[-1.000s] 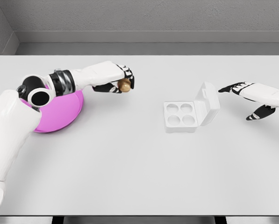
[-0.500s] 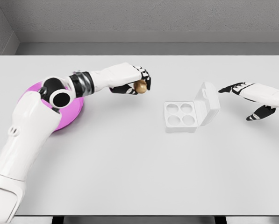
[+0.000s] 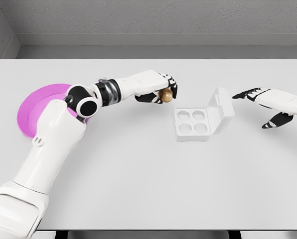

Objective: Pack egg into the box and close the box lid

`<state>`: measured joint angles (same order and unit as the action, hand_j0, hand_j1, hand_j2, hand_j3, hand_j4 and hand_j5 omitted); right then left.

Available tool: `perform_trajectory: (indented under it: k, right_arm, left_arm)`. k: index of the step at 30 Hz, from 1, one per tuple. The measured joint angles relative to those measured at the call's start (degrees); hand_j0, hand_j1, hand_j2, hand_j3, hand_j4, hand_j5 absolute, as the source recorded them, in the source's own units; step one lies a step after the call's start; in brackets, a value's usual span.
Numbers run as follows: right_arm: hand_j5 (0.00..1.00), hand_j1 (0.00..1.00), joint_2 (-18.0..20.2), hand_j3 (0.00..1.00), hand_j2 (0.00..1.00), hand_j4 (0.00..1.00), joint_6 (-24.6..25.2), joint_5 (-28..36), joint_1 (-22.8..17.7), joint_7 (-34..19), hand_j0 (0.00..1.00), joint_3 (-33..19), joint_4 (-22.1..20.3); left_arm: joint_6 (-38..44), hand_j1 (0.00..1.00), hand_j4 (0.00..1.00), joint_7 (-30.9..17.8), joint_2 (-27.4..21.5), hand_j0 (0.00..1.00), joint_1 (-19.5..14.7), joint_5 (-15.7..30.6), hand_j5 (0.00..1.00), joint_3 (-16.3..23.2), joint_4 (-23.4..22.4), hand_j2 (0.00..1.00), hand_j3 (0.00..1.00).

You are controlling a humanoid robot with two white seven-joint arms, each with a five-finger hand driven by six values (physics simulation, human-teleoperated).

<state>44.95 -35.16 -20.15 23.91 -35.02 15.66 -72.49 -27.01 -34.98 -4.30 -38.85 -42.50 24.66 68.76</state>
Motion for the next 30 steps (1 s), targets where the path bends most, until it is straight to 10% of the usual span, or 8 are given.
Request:
perform_trajectory:
  k: [30]
  right_arm:
    - [1.0,1.0,0.07,1.0,1.0,1.0,0.0,0.0,0.0,0.0,1.0,0.0,0.0]
  left_arm:
    - [-0.13,0.29,0.29,0.0,4.3,0.29,-0.88,-1.32,0.29,2.52,-1.61,0.29,0.29]
